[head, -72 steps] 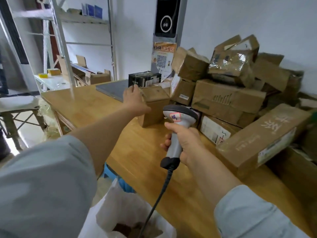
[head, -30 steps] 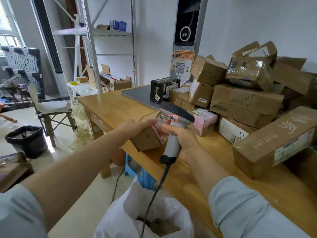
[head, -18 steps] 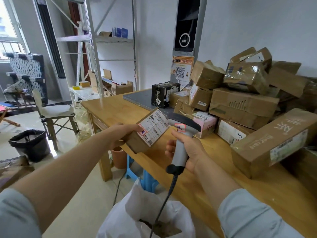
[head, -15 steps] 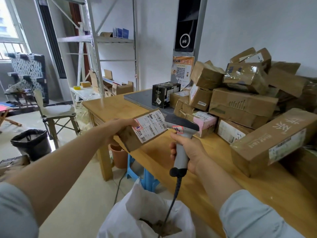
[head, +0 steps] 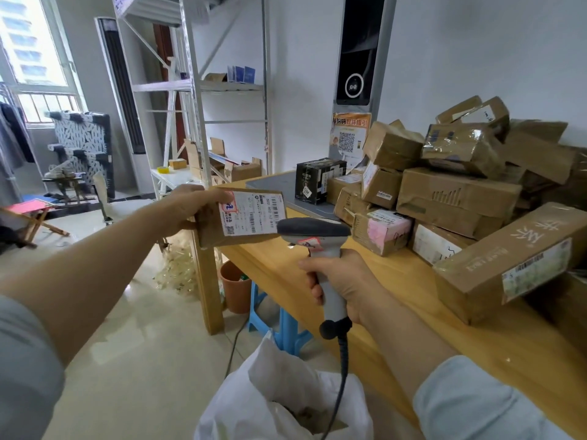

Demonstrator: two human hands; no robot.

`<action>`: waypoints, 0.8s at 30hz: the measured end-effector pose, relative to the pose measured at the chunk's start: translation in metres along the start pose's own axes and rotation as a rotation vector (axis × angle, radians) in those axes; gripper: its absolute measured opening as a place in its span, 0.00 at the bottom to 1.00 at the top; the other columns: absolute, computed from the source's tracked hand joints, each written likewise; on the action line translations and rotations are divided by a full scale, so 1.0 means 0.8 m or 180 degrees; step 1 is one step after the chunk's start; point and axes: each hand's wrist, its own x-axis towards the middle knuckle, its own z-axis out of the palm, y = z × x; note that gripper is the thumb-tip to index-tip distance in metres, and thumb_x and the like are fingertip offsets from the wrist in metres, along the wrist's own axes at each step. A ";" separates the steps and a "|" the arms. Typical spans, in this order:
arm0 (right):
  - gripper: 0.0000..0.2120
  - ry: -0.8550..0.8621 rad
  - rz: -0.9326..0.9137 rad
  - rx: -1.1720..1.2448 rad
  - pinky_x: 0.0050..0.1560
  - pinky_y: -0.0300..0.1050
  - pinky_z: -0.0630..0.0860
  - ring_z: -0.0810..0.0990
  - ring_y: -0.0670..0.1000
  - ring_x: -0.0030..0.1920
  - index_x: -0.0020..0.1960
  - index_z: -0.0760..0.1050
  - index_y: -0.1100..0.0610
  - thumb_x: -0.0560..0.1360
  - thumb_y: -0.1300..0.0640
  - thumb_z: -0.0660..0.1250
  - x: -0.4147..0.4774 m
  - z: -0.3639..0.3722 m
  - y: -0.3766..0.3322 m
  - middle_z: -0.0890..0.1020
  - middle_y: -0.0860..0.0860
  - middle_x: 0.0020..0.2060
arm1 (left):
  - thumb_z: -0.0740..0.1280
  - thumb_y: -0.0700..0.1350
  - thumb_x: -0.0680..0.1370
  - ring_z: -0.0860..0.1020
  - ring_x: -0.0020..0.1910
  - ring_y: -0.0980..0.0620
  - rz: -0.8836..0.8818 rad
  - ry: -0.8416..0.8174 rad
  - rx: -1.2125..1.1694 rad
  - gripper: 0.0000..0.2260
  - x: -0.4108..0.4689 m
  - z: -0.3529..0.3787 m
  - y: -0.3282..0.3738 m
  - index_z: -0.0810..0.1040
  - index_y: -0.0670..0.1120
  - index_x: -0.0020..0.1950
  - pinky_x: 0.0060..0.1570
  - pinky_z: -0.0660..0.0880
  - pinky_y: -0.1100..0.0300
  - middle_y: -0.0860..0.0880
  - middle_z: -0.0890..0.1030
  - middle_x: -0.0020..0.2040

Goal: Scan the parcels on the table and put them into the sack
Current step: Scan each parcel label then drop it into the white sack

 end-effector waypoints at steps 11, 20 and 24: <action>0.07 -0.0340 0.0440 0.1211 0.23 0.39 0.70 0.70 0.47 0.21 0.38 0.73 0.60 0.71 0.63 0.71 -0.012 0.030 -0.008 0.75 0.53 0.25 | 0.74 0.41 0.71 0.78 0.55 0.43 0.0443 0.0401 -0.0153 0.40 -0.016 -0.041 -0.005 0.57 0.45 0.77 0.57 0.76 0.49 0.41 0.74 0.61; 0.09 -0.0653 0.0681 0.2487 0.21 0.33 0.69 0.70 0.46 0.18 0.37 0.70 0.59 0.74 0.63 0.67 -0.025 0.047 -0.032 0.73 0.51 0.24 | 0.78 0.45 0.67 0.68 0.66 0.41 0.0569 0.0994 0.0092 0.42 -0.013 -0.030 -0.029 0.60 0.49 0.76 0.59 0.76 0.44 0.41 0.60 0.70; 0.10 -0.0601 0.0686 0.2617 0.22 0.33 0.68 0.69 0.45 0.19 0.36 0.69 0.59 0.75 0.62 0.66 -0.027 0.049 -0.032 0.73 0.50 0.24 | 0.77 0.45 0.68 0.67 0.67 0.41 0.0628 0.1052 0.0162 0.41 -0.008 -0.031 -0.031 0.60 0.49 0.76 0.60 0.75 0.44 0.42 0.59 0.70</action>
